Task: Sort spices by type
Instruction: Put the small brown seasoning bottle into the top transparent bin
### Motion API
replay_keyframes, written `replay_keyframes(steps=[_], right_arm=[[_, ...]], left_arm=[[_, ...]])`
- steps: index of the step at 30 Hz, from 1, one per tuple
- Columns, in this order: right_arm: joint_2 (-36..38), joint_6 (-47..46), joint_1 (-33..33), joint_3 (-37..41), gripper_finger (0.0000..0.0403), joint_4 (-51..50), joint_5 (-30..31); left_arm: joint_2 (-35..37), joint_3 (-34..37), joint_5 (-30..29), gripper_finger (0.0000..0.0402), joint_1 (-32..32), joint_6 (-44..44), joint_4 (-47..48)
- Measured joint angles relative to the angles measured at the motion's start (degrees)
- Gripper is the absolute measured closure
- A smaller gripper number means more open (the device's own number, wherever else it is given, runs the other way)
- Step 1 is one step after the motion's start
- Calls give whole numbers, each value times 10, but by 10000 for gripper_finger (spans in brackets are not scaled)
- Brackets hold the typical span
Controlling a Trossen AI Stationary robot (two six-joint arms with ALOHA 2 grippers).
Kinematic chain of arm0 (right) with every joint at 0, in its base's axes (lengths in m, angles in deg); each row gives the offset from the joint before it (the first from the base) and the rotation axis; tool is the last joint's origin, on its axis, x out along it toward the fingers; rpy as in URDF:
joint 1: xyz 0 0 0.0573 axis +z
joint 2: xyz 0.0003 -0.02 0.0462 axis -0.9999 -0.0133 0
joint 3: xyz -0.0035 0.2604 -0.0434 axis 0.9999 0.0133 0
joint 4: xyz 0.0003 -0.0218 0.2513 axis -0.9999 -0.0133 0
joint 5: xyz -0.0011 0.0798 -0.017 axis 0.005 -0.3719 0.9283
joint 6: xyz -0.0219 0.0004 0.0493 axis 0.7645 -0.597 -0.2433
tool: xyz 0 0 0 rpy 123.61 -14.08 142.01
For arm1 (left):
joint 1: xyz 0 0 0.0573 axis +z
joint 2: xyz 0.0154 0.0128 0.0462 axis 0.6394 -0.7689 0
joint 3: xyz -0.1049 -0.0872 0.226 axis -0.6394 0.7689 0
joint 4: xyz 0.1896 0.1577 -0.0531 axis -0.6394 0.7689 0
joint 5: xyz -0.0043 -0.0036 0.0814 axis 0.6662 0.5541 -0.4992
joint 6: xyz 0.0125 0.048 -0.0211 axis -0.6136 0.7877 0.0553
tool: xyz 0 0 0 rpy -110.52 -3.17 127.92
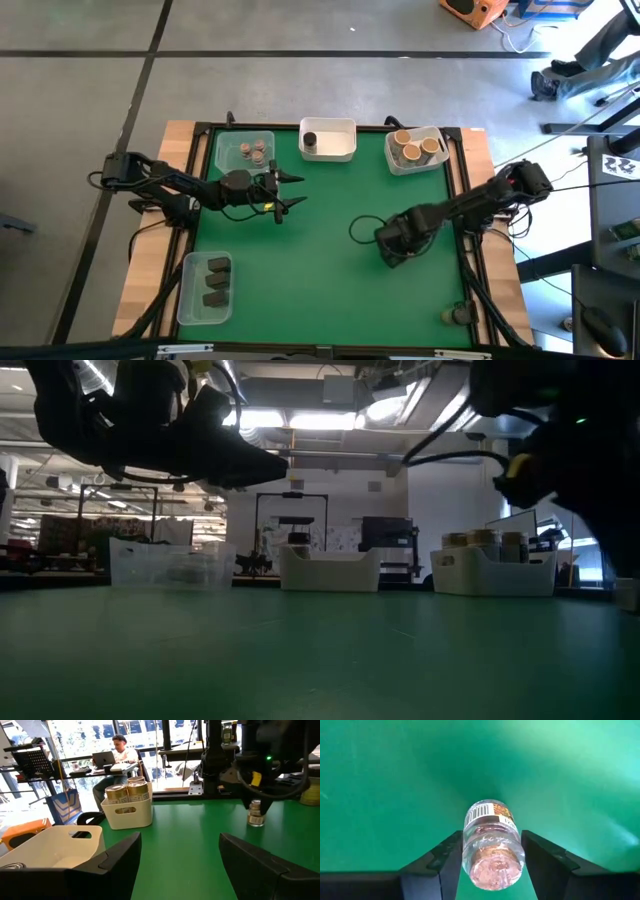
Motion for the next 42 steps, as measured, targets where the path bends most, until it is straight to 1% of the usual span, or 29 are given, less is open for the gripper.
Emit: replay_keyframes(steps=[6,8,11,15,19,21,24,27,30,32,36,39,42], right_arm=[[-6,13,-10,4,208,40,51],[-4,12,-10,5,202,35,55],[-4,12,-10,3,184,43,52],[-3,13,-15,1,146,40,53],[-3,44,-29,-17,111,22,52],[-3,65,-31,-35,99,2,82],[-3,105,-31,-69,92,-39,127],[-3,150,-28,-104,93,-87,128],[7,160,-3,-128,99,-141,107],[22,155,21,-131,103,-156,87],[40,90,79,-132,108,-184,57],[42,43,127,-122,109,-184,55],[42,9,164,-90,109,-162,77]], left_arm=[[0,0,0,151,0,0,0],[0,0,0,151,0,0,0],[0,0,0,151,0,0,0],[0,0,0,151,0,-1,-1],[0,0,0,151,0,-3,-2],[0,0,0,151,0,-4,-2],[0,0,0,151,0,-4,-2],[0,0,0,151,0,-9,-3],[0,0,0,151,0,-10,-3],[0,0,0,151,0,-10,-4],[0,0,0,151,0,-16,-6],[0,0,0,151,0,-21,-12],[0,0,0,151,0,-17,-9]])
